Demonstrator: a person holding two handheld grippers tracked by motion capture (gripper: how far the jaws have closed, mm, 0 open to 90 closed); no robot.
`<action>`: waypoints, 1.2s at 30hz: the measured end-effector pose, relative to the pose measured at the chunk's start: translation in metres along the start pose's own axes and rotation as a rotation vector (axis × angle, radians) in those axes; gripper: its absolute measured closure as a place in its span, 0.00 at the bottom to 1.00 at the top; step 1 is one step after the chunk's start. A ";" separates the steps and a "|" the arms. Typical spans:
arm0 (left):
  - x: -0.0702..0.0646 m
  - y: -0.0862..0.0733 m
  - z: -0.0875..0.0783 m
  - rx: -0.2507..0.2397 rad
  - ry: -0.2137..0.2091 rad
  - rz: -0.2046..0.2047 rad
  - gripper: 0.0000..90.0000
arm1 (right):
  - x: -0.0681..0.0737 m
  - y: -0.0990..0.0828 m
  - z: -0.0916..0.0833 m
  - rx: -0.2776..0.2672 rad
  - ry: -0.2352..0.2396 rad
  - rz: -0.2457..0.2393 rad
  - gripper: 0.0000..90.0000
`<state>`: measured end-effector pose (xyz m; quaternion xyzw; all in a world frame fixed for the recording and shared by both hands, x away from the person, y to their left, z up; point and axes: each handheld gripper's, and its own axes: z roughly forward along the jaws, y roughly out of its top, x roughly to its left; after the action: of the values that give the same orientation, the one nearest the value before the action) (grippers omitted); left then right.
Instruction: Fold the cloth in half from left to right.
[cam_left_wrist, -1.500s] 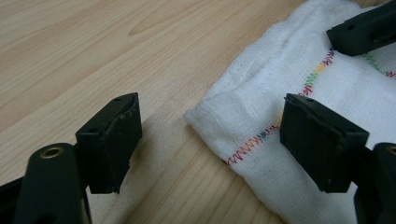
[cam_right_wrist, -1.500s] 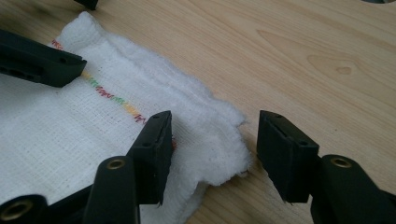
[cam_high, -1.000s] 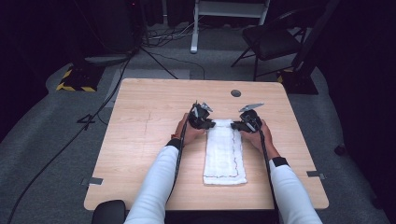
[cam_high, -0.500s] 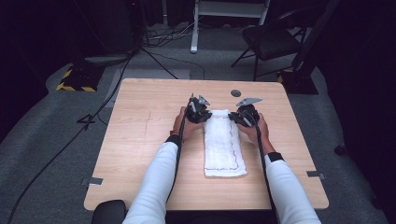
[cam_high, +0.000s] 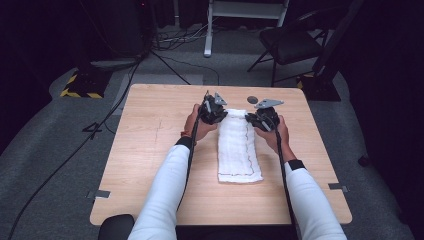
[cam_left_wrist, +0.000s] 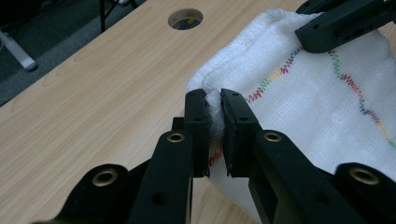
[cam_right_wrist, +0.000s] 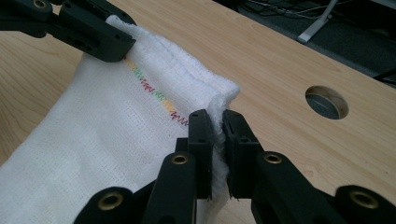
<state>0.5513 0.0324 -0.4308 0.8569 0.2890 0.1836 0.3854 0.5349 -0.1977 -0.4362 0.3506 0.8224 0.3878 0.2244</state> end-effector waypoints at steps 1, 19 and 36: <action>0.000 0.002 -0.001 -0.006 0.000 0.002 0.91 | -0.001 0.001 -0.002 -0.007 0.001 0.003 0.92; -0.005 0.005 -0.020 -0.050 -0.043 0.032 0.91 | 0.000 0.008 -0.022 -0.043 0.019 -0.034 0.92; -0.023 -0.019 -0.043 -0.111 -0.136 0.058 0.91 | 0.013 -0.012 -0.044 -0.081 0.104 -0.065 0.92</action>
<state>0.5042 0.0518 -0.4204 0.8527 0.2266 0.1519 0.4455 0.4932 -0.2147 -0.4202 0.2937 0.8277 0.4309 0.2076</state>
